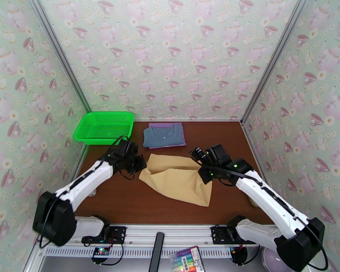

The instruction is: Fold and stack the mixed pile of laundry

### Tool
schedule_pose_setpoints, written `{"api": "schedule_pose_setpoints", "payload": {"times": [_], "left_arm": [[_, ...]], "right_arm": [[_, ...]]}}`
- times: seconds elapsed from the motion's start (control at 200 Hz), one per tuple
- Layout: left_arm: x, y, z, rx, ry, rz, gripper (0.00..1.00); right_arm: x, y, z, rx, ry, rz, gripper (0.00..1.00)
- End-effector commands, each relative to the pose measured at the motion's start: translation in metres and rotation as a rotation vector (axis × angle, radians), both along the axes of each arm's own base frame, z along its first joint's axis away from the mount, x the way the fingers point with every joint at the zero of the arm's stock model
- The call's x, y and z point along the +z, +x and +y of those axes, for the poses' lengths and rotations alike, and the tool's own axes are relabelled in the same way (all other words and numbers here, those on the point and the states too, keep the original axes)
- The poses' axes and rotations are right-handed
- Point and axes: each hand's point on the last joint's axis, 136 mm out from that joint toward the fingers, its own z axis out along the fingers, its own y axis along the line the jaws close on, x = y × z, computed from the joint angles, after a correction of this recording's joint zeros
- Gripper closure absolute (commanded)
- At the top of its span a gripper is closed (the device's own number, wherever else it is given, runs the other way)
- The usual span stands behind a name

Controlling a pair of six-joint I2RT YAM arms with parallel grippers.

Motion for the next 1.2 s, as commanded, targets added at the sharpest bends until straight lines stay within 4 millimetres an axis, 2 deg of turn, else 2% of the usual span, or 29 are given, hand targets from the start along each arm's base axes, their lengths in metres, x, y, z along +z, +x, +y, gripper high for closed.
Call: {"api": "schedule_pose_setpoints", "payload": {"times": [0.0, 0.19, 0.436, 0.661, 0.791, 0.927, 1.012, 1.062, 1.192], "left_arm": [[-0.004, 0.016, -0.016, -0.088, 0.005, 0.022, 1.0], [-0.032, 0.053, -0.033, -0.121, 0.053, 0.097, 1.0], [-0.074, 0.085, -0.027, -0.085, 0.183, 0.165, 1.0], [-0.091, 0.107, -0.033, -0.069, 0.212, 0.185, 1.0], [-0.094, 0.118, -0.034, -0.057, 0.227, 0.181, 0.79], [-0.086, 0.128, -0.032, -0.029, 0.244, 0.14, 0.38], [-0.077, 0.13, -0.036, -0.03, 0.231, 0.111, 0.2], [-0.069, 0.13, -0.039, -0.034, 0.233, 0.089, 0.17], [-0.048, 0.126, -0.045, -0.048, 0.232, 0.025, 0.17]], "right_arm": [[-0.001, 0.014, -0.021, -0.052, -0.089, -0.021, 1.0], [-0.016, 0.033, -0.034, -0.104, -0.138, -0.013, 1.0], [-0.027, 0.057, -0.042, -0.15, -0.171, -0.043, 1.0], [-0.039, 0.068, -0.054, -0.195, -0.211, -0.043, 1.0], [-0.047, 0.074, -0.057, -0.208, -0.205, -0.036, 1.0], [-0.054, 0.082, -0.056, -0.213, -0.197, -0.03, 1.0], [-0.057, 0.087, -0.056, -0.222, -0.202, -0.029, 1.0], [-0.059, 0.089, -0.056, -0.223, -0.206, -0.032, 1.0], [-0.055, 0.096, -0.056, -0.236, -0.211, -0.044, 1.0]]}}
